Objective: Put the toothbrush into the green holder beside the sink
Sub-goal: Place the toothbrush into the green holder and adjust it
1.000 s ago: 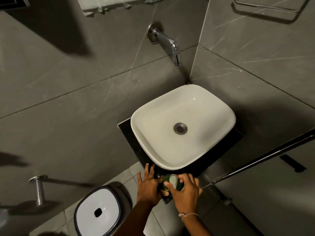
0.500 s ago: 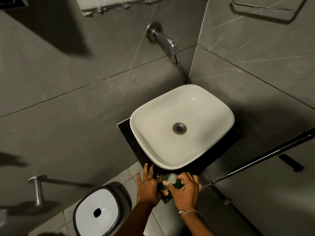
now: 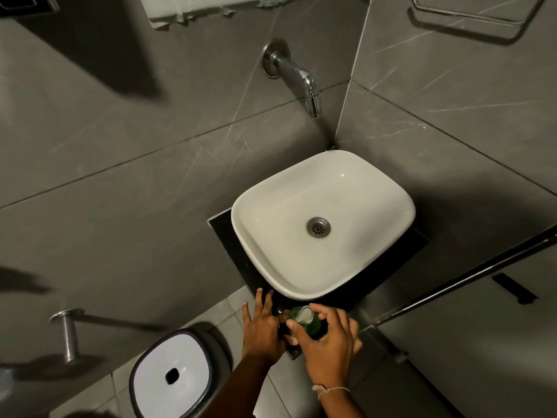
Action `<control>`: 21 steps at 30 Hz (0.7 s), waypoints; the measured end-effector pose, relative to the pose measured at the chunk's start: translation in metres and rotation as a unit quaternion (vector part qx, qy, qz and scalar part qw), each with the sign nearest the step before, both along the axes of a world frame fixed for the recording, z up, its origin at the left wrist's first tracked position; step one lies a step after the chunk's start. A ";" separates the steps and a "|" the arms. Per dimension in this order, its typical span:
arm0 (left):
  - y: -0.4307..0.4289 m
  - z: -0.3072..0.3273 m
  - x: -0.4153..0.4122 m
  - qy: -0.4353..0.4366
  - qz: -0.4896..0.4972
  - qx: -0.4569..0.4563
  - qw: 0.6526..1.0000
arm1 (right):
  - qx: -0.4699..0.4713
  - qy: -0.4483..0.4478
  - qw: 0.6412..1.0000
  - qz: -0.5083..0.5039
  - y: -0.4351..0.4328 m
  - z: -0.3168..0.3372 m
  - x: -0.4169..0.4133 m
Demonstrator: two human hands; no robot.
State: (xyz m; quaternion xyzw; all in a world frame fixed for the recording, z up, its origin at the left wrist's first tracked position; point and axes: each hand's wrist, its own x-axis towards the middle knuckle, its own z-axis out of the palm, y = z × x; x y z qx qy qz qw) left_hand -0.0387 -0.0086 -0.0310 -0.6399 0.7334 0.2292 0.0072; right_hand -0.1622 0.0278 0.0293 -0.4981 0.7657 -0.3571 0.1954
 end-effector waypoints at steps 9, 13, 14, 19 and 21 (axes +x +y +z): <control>-0.001 -0.002 0.001 0.000 -0.003 0.004 1.000 | 0.019 -0.017 0.993 0.114 -0.002 0.007 -0.027; -0.001 -0.004 0.001 0.003 -0.007 0.003 1.000 | 0.034 -0.052 0.982 0.178 -0.009 0.014 -0.042; -0.001 -0.005 0.001 0.004 -0.007 0.003 1.000 | 0.036 -0.057 0.979 0.191 -0.011 0.015 -0.045; -0.002 -0.006 0.002 -0.003 -0.010 0.000 1.000 | 0.046 -0.074 0.967 0.238 -0.017 0.015 -0.054; -0.003 -0.006 0.001 -0.008 -0.011 0.002 1.000 | 0.057 -0.085 0.963 0.250 -0.018 0.015 -0.056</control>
